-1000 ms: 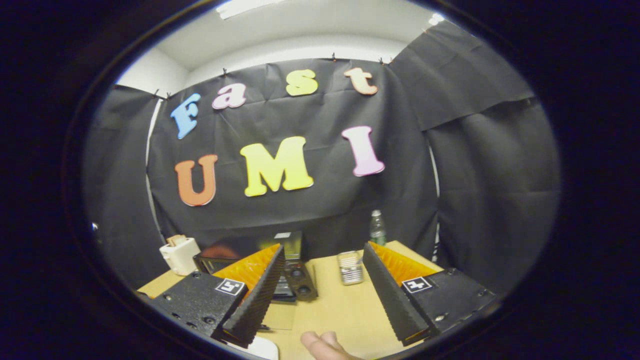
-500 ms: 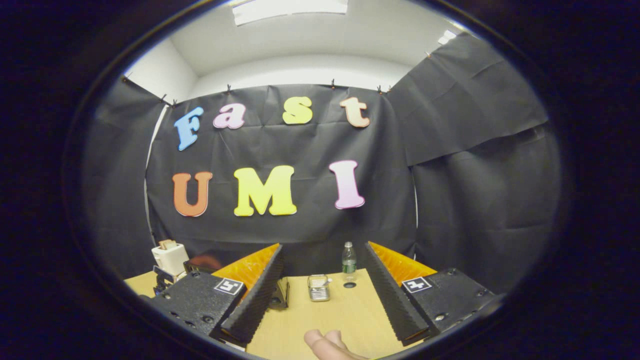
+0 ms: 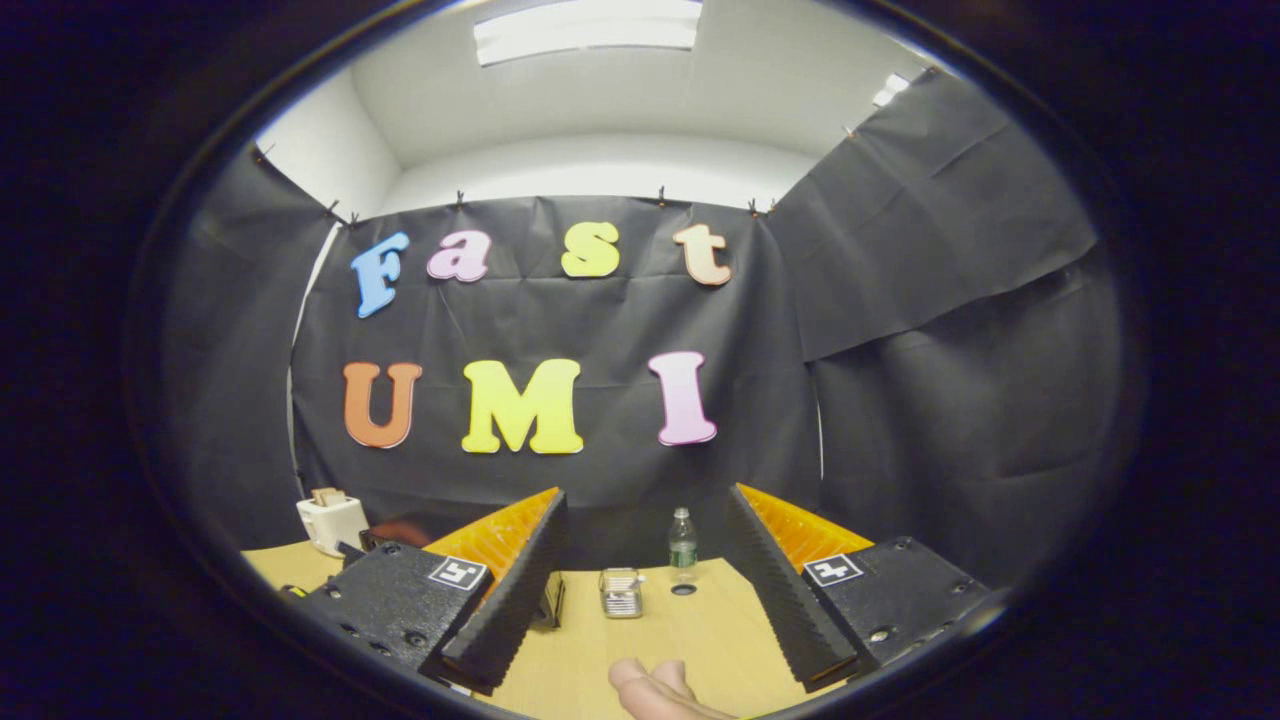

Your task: Open the electric oven with the left hand, put the food in, and close the electric oven.

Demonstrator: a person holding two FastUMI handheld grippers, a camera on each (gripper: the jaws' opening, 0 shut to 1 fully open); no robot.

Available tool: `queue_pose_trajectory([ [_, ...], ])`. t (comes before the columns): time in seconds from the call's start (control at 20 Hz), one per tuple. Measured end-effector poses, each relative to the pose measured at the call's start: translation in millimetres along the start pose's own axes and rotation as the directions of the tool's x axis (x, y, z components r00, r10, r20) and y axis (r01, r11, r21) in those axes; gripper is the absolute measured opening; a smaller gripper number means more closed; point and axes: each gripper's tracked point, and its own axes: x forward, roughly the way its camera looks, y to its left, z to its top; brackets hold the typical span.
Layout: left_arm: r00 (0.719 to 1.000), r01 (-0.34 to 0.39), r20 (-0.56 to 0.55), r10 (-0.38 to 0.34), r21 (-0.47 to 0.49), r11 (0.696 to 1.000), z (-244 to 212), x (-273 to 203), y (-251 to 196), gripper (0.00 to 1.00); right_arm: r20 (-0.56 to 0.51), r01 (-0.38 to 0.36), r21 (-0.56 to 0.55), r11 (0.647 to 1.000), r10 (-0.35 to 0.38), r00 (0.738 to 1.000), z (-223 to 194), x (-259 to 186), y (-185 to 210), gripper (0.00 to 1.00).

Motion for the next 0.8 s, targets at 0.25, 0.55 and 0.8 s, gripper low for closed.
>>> queue_pose_trajectory([
  [0.25,1.000,-0.012,0.017,0.012,-0.007,1.000,15,-8,-1,0.95,0.017,-0.014,0.006,1.000,0.013,1.000,2,1,4,1.00],
  [0.55,0.992,-0.074,0.103,0.070,0.042,0.996,46,-25,3,0.95,0.002,-0.011,0.021,1.000,0.011,1.000,-7,6,0,0.99],
  [0.8,0.988,-0.077,0.137,0.072,0.033,0.996,76,-33,5,0.97,-0.032,-0.005,0.036,0.999,0.006,0.999,-19,9,-3,1.00],
])
